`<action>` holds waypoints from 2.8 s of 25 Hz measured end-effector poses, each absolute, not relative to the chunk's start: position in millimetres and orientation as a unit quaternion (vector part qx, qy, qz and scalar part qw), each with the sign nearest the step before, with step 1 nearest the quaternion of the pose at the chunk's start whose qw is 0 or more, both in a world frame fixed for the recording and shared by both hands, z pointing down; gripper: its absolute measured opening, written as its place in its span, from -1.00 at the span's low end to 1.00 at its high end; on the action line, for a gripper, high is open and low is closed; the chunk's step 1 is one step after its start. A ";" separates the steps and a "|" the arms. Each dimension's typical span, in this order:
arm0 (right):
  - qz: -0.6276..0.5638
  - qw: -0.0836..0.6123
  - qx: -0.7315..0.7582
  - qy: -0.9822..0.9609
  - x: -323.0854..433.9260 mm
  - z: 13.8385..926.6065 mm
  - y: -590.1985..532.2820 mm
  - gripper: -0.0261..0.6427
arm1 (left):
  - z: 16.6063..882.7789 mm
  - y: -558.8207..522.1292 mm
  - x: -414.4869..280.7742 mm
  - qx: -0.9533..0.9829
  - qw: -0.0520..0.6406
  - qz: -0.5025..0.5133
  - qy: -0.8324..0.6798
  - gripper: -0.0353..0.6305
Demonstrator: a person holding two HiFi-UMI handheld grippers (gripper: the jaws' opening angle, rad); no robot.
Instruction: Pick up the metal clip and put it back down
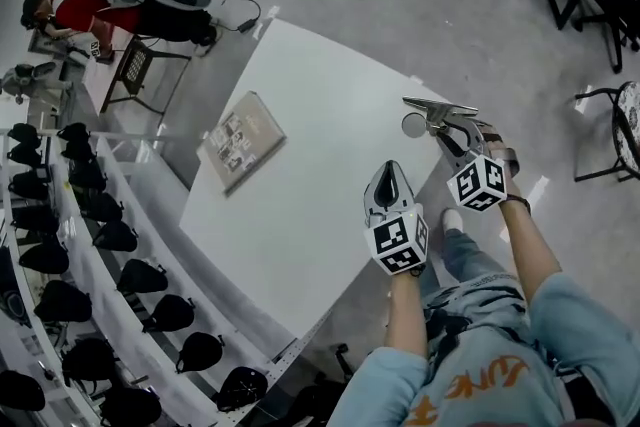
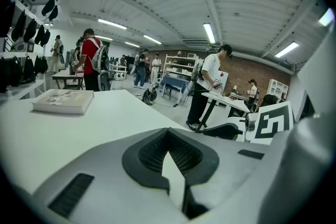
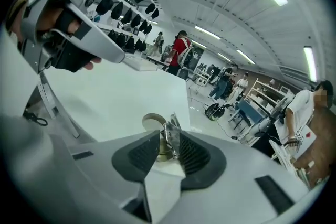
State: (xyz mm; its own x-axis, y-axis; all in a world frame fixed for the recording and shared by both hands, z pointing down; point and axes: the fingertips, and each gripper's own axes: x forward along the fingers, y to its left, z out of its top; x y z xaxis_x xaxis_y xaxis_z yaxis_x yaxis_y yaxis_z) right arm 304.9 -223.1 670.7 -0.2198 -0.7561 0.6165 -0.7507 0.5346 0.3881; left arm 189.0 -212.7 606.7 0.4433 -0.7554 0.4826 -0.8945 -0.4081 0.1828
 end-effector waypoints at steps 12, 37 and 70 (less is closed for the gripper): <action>-0.046 0.457 0.491 -0.740 310.6 680.1 -233.0 -0.69 | 609.1 -211.3 148.3 0.799 0.228 0.143 -0.538 -0.87; 0.054 0.278 0.515 -0.809 205.8 586.2 -230.9 -0.82 | 553.0 -188.8 -1.6 0.714 0.204 0.082 -0.665 -0.87; 0.041 0.230 0.268 -0.935 -200.2 562.2 -265.3 -0.82 | 541.3 -138.3 -336.2 0.510 0.183 0.085 -0.836 -0.87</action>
State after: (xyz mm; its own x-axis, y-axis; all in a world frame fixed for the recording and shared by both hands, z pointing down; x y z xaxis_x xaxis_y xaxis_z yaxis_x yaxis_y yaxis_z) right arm -200.2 -265.3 562.2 -0.7513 -0.4815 0.4513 -0.5192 0.8534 0.0460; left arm -336.2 -138.3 541.3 -0.4121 -0.8223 0.3925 -0.8843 0.4647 0.0451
